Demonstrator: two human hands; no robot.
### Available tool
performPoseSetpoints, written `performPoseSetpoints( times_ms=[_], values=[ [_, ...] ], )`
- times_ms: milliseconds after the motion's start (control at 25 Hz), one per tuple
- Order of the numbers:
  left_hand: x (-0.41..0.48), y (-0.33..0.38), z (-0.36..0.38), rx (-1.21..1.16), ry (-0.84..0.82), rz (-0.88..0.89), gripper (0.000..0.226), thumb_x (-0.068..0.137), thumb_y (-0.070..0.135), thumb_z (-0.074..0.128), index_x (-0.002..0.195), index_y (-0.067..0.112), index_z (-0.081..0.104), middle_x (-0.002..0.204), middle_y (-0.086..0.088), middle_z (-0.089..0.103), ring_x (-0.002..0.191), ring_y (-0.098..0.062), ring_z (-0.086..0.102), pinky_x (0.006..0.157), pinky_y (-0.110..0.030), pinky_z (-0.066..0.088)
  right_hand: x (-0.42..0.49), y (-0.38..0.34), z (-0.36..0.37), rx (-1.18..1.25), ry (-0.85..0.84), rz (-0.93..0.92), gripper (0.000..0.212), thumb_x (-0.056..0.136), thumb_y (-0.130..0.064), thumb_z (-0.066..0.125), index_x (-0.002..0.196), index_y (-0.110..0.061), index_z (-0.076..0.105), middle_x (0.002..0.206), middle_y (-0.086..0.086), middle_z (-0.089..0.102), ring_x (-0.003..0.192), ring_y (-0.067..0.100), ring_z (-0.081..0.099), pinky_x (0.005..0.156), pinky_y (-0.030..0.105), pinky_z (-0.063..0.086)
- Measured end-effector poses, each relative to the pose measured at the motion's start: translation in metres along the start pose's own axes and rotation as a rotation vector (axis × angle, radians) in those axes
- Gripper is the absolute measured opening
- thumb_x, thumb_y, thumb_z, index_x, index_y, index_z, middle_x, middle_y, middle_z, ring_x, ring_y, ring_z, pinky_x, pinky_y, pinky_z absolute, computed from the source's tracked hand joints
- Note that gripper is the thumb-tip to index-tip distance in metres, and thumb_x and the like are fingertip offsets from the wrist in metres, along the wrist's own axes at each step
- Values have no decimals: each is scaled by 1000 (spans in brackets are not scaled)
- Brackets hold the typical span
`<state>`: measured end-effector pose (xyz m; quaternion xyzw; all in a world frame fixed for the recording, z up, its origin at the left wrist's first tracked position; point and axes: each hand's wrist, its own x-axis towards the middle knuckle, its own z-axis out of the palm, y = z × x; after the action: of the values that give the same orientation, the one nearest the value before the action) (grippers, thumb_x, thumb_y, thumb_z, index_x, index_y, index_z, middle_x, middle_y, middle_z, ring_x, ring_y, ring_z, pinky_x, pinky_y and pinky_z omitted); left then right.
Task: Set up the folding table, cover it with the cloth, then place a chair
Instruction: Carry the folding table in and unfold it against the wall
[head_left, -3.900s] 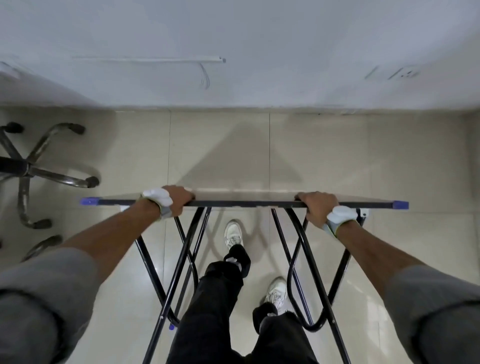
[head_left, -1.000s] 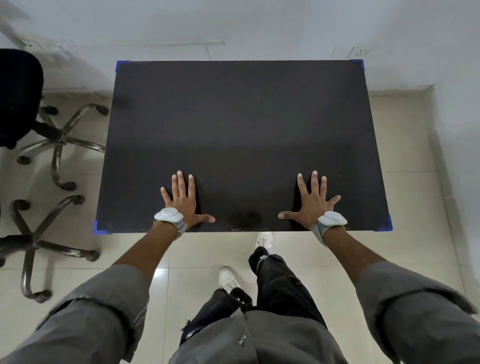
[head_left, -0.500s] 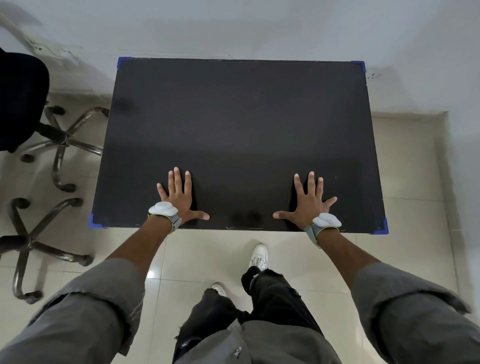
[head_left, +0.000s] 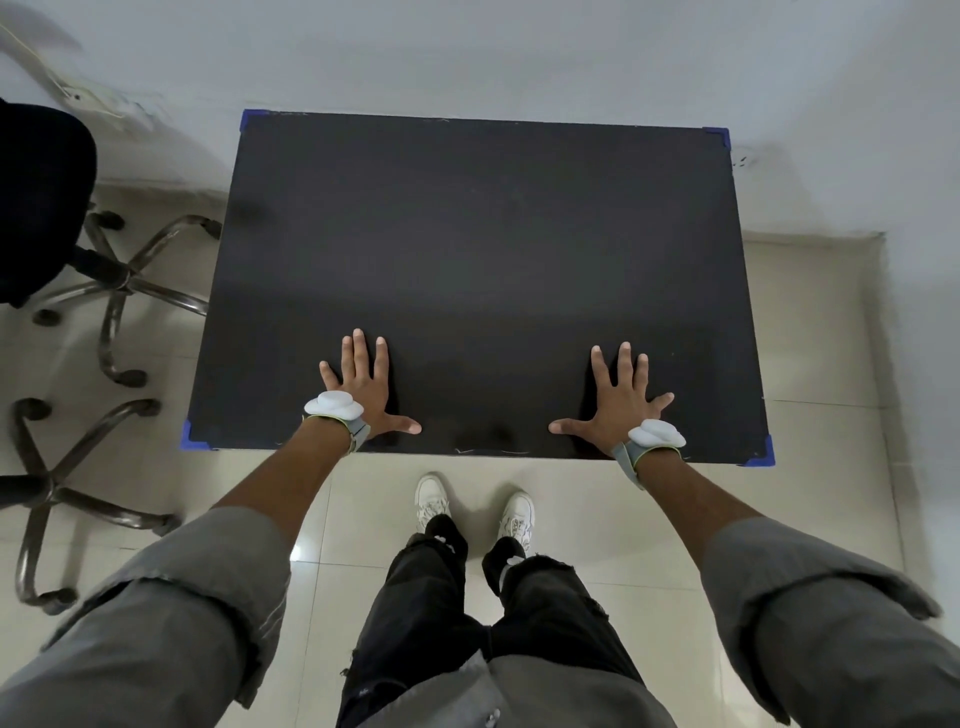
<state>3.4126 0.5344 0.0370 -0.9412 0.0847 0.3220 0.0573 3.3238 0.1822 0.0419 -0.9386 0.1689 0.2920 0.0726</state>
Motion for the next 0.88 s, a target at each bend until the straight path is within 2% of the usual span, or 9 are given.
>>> performPoseSetpoints(
  times_ms=[160,320,520,720,880],
  values=[
    [-14,1,-7,-63,-36,-32,138,66,75,71,157,14,-13,162,-18,-22,151,-38,-14,116,-66,20,-19,-17,4,80,-35,62,133,59,-85,67,157,-34,-7,165,6,-16,151,39,-12,105,79,20],
    [-25,8,1,-27,-62,-57,148,59,82,69,155,10,-19,160,-22,-22,149,-43,-15,113,-69,20,-36,-38,14,106,-79,79,132,63,-77,72,157,-33,-9,164,7,-21,150,39,-17,107,78,17],
    [-11,12,-13,-15,-160,-86,148,62,78,71,152,9,-25,156,-26,-30,146,-47,-22,111,-73,16,-29,-40,0,118,-136,73,129,69,-58,81,157,-33,-10,163,6,-25,149,38,-20,109,75,20],
    [-2,3,-25,-60,-144,-63,143,66,72,73,154,11,-22,158,-24,-28,147,-44,-21,112,-72,17,-19,-44,-16,176,-146,58,123,73,-49,83,159,-31,-4,164,8,-20,150,41,-16,119,59,20],
    [-2,-1,-20,-61,-120,-45,142,67,72,74,154,11,-22,158,-23,-28,148,-44,-21,113,-72,16,-24,-45,-13,159,-129,75,123,74,-50,81,158,-33,-7,164,6,-22,150,38,-18,114,65,24]
  ],
)
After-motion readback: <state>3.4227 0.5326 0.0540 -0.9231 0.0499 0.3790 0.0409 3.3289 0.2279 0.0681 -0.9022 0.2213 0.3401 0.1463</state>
